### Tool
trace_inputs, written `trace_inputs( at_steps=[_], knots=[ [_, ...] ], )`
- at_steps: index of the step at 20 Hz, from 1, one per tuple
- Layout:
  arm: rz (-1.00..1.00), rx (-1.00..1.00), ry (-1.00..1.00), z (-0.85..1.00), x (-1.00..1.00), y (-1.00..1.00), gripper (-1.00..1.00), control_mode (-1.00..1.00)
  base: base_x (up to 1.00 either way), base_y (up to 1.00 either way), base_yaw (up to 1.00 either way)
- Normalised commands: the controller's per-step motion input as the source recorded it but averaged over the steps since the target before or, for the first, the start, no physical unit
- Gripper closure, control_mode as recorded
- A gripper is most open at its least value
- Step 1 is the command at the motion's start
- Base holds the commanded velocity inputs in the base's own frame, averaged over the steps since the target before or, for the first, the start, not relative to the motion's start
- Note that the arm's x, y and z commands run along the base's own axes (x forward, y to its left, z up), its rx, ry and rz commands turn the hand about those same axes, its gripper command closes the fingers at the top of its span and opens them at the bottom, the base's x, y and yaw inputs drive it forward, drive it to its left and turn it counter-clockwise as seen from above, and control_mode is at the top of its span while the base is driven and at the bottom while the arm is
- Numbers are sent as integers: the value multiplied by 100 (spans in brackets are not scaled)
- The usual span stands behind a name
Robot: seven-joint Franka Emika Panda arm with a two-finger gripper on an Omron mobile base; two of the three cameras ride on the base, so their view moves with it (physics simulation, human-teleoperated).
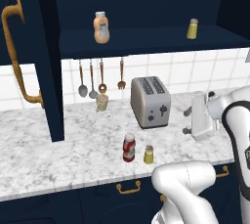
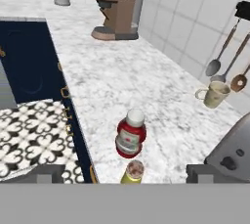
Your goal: Put the shaker and condiment bottle from the counter next to their counterparts in the cabinet.
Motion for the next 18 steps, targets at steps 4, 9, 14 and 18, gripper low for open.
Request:
trace_inputs(
  at_steps=[4,9,14,18],
  knots=[
    [29,1,0,-26,0,0,-100,-100,0,0,0],
    [20,0,0,-29,0,0,-100,-100,0,0,0],
    [10,0,0,-37,1,4,-100,-100,0,0,0],
    [2,-1,0,-34,14,22,-100,-100,0,0,0]
  ],
)
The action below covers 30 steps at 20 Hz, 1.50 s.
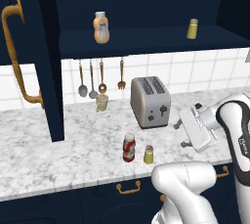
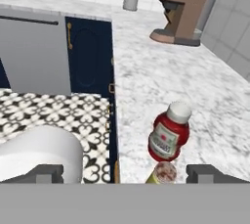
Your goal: Put the shaker and condiment bottle from the counter next to their counterparts in the cabinet.
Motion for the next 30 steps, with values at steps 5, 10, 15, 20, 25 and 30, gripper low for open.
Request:
trace_inputs(
  at_steps=[5,10,15,20,25,30],
  knots=[
    [0,-1,0,-34,16,23,-100,-100,0,0,0],
    [0,0,0,-37,0,6,-100,-100,0,0,0],
    [0,0,0,-28,8,7,-100,-100,0,0,0],
    [0,0,0,-22,28,7,-100,-100,0,0,0],
    [0,0,0,-20,27,1,-100,-100,0,0,0],
    [0,0,0,-24,24,0,-100,-100,0,0,0]
  ],
)
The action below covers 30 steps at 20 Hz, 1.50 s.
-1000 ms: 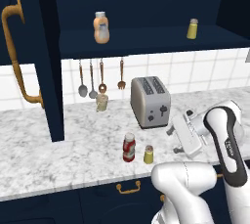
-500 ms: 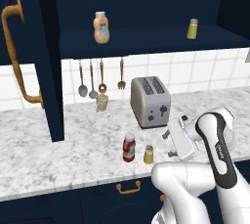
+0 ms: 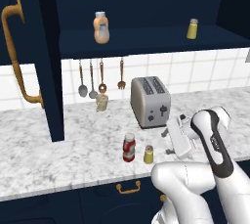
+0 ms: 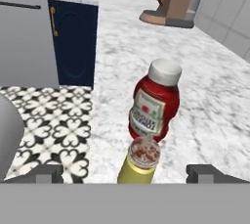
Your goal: Put the shaker and condiment bottle from the counter next to their counterparts in the cabinet.
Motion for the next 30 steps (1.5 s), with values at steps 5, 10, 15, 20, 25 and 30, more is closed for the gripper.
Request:
trace_inputs(
  at_steps=[5,10,15,20,25,30],
  knots=[
    [0,0,0,-29,26,6,-100,-100,0,0,0],
    [0,0,0,-33,17,15,-100,-100,0,0,0],
    [0,0,0,-48,0,14,-100,-100,0,0,0],
    [0,0,0,-40,0,23,-100,-100,0,0,0],
    [0,-9,-14,-10,-33,44,-100,-100,0,0,0],
    [0,-8,-30,0,-69,26,-100,-100,0,0,0]
  ],
)
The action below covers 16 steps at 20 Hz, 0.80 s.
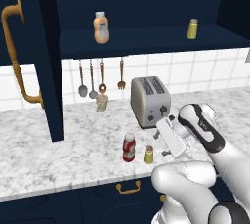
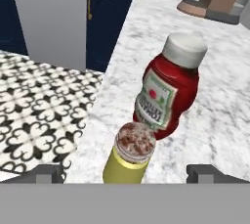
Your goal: Put the shaker and condiment bottle from the counter next to their counterparts in the cabinet.
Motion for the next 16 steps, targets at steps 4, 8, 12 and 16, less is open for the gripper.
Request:
trace_inputs(
  at_steps=[4,8,12,16],
  knots=[
    [0,-4,-29,0,-72,19,-100,-100,0,0,0],
    [0,-10,-13,-8,-17,43,-100,-100,0,0,0],
    [0,-12,0,-24,14,53,-100,-100,0,0,0],
    [0,-7,0,-30,6,40,-100,-100,0,0,0]
  ],
)
